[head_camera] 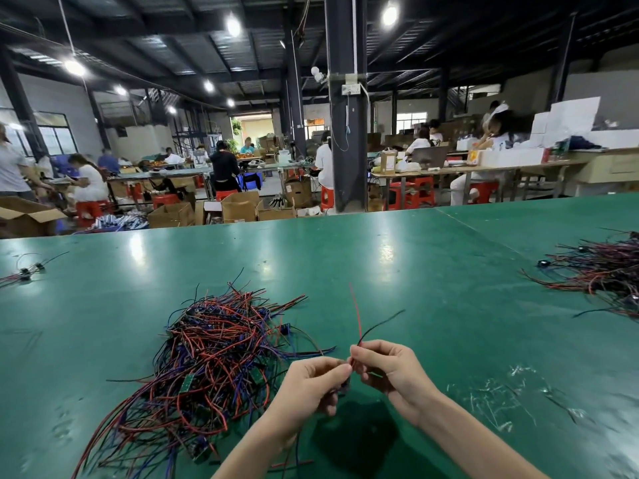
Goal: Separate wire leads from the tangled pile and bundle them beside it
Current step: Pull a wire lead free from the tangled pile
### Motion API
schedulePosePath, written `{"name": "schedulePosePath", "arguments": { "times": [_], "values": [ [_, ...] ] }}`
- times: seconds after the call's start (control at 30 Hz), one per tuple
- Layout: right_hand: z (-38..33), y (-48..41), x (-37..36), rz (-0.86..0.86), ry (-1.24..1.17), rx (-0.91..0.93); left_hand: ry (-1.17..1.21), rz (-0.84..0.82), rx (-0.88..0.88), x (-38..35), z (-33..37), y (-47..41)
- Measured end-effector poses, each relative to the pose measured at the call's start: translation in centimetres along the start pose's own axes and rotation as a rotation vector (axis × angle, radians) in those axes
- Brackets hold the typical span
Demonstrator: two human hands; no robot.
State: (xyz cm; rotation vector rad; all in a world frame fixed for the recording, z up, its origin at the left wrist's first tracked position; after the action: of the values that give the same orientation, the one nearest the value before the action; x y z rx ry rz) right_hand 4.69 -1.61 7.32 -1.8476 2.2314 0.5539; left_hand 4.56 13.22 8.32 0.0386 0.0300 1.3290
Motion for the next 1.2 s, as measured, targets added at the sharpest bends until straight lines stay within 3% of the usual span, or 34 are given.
{"name": "schedulePosePath", "arguments": {
  "times": [0.17, 0.6, 1.0, 1.2],
  "values": [
    [0.6, -0.3, 0.3, 0.057, 0.024, -0.015, -0.221, -0.057, -0.071, -0.2, 0.1, 0.3],
    [0.0, -1.3, 1.2, 0.024, 0.006, -0.071, -0.157, -0.176, 0.135, -0.9, -0.1, 1.3],
    [0.6, -1.5, 1.0, -0.01, 0.004, -0.073, 0.212, -0.101, 0.284, -1.3, -0.6, 1.4],
    [0.5, -2.1, 1.7, 0.081, 0.029, -0.012, 0.099, -0.181, 0.257, -1.9, -0.9, 1.7]
  ]
}}
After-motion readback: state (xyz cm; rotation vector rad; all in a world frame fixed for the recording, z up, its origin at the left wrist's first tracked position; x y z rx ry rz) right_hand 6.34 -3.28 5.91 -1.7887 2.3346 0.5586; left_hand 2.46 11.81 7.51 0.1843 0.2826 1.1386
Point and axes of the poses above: each hand's wrist, its own y-axis away from the middle knuckle, its own x-axis out of the back of the hand, z = x × y, the point moved 3 cm from there along -y, towards the middle knuckle, and after that the axes turned 8 degrees about z, right-handed, at the moved point
